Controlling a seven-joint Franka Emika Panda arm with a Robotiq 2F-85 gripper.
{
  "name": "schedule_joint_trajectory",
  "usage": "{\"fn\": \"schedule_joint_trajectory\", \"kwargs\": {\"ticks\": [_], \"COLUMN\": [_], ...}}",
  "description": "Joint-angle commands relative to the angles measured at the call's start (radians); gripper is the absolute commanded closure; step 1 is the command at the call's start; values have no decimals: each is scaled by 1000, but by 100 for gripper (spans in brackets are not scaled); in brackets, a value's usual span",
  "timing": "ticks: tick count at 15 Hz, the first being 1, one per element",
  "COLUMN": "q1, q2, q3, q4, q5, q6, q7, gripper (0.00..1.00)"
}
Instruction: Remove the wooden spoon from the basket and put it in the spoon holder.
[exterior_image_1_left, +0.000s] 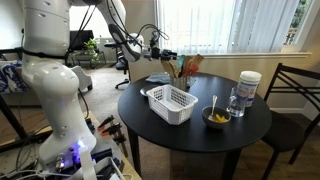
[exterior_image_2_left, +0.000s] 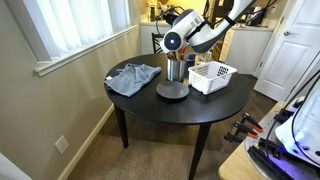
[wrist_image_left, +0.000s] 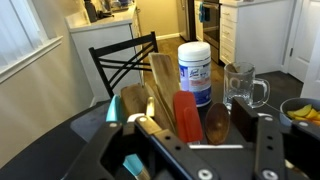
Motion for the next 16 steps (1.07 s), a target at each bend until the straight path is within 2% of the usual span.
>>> {"fn": "schedule_joint_trajectory", "kwargs": {"ticks": [1, 9, 10, 16], "q1": [-6, -8, -2, -3], "q2": [-83, -178, -122, -139], "q3": [6, 15, 14, 14], "q4": [-43, -65, -20, -32], "q5": [-14, 12, 2, 3], "q6": [18, 26, 0, 1], "q7": [-17, -27, 0, 0], "gripper": [0, 0, 0, 0]}}
